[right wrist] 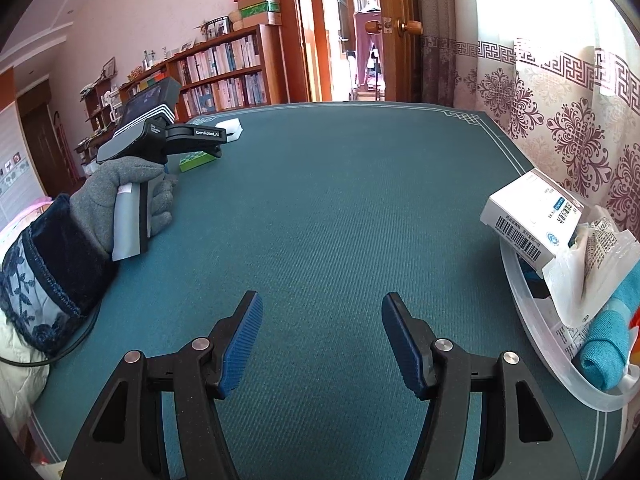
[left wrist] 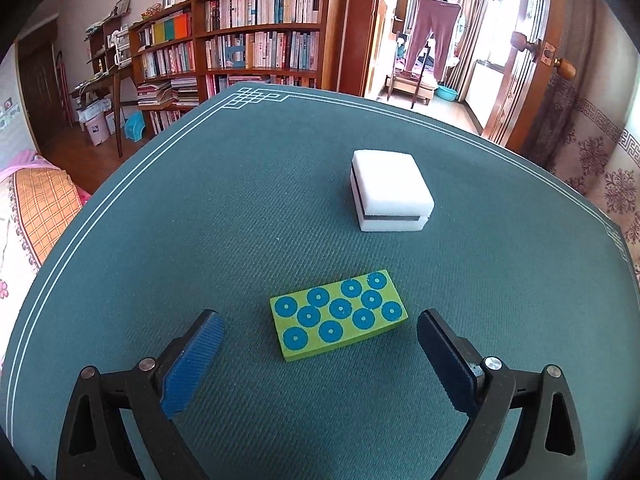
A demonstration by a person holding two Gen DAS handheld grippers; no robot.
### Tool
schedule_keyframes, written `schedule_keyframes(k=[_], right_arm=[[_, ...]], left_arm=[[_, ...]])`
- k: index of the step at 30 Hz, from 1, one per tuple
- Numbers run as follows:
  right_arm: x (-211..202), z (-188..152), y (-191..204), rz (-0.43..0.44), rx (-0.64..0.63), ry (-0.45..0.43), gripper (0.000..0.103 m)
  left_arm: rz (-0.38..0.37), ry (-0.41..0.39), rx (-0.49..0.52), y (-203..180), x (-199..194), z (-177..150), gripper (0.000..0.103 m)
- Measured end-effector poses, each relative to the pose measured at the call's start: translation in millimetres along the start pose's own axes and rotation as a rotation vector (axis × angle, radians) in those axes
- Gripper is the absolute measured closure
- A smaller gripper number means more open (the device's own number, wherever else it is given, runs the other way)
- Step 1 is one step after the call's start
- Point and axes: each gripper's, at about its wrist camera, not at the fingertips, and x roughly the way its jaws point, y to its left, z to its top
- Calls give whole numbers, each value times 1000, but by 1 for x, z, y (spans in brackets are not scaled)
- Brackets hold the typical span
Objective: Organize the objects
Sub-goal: 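Move both open grippers away from the bowl toward the remaining blocks, then grasp the green dotted block with the left gripper while the right grasps the white block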
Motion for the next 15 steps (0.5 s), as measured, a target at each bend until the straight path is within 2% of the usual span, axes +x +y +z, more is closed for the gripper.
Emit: schedule_keyframes(k=[3,5,15], right_arm=[[4,1,2,0,1,7,40],[5,1,5,0,1,10,40],[12,10,16,5,-25,12,39]], left_arm=[[22,-14,28,-4,0,-1,18],[12,-31,55,-6,-3,-3,34],[-59,-38,51,4,-8,-2,34]])
